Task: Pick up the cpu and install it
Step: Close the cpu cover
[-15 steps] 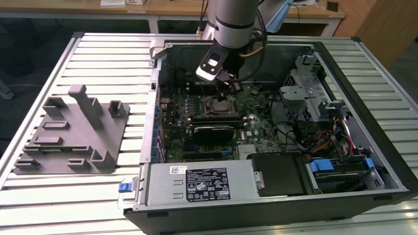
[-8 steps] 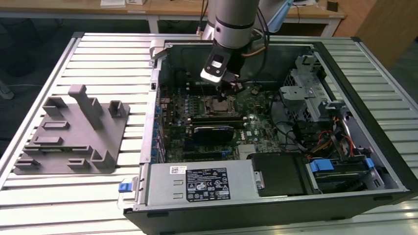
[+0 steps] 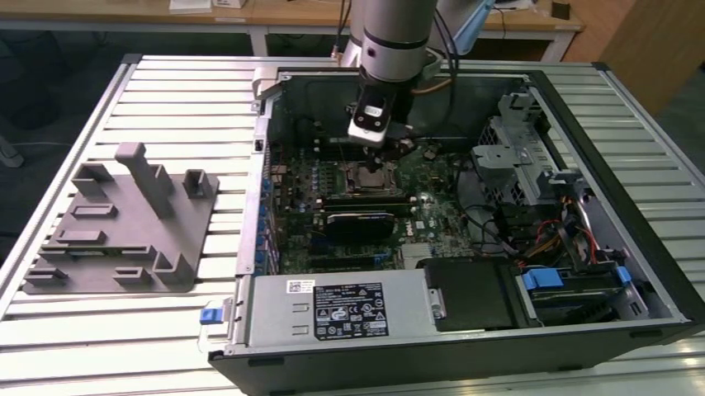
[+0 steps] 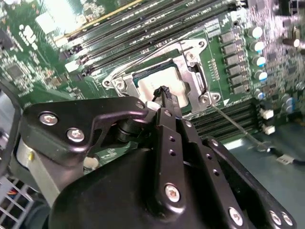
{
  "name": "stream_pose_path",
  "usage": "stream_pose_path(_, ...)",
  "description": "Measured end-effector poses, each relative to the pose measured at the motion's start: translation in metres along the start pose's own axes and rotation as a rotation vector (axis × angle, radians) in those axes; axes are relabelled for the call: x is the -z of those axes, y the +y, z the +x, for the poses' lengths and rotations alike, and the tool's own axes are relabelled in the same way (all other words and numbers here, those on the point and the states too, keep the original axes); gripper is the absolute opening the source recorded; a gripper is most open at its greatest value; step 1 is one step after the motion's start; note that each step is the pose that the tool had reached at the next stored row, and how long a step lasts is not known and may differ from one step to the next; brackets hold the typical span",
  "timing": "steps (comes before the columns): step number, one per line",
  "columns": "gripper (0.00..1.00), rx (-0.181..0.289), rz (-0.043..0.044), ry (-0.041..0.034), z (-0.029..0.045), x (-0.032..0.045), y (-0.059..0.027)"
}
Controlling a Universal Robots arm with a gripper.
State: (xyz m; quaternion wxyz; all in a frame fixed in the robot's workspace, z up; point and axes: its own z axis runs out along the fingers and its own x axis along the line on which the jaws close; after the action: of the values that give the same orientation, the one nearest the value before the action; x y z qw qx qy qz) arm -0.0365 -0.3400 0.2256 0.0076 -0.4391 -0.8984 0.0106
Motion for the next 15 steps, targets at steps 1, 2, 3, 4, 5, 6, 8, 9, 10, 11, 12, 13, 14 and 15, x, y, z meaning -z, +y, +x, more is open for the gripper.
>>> stream_pose_path(1,0.11,0.019,0.0,-0.0005,0.0,-0.0001,0.0)
stream_pose_path(2,0.11,0.038,0.0,-0.0009,0.0,-0.0002,0.0)
stream_pose_path(3,0.11,0.055,0.0002,-0.0014,0.0,-0.0002,0.0)
stream_pose_path(4,0.11,0.073,0.0003,-0.0019,0.0,-0.0002,0.0)
stream_pose_path(5,0.11,0.092,0.0003,-0.0023,0.0,-0.0003,0.0)
stream_pose_path(6,0.11,0.11,0.0005,-0.0028,0.0,-0.0004,0.0)
stream_pose_path(8,0.11,0.146,0.0005,-0.0037,0.0,-0.0005,0.0)
stream_pose_path(9,0.11,0.164,0.0007,-0.0042,0.0,-0.0006,0.0)
stream_pose_path(10,0.11,0.183,0.0007,-0.0047,0.0,-0.0007,0.0)
stream_pose_path(11,0.11,0.201,0.0008,-0.0051,0.0,-0.0007,0.0)
stream_pose_path(12,0.11,0.219,0.0009,-0.0056,0.0,-0.0008,0.0)
stream_pose_path(13,0.11,0.237,0.0009,-0.006,0.0,-0.0009,0.0)
stream_pose_path(14,0.11,0.255,0.001,-0.0065,0.0,-0.001,0.0001)
stream_pose_path(15,0.11,0.273,0.0011,-0.007,0.0,-0.0011,0.0)
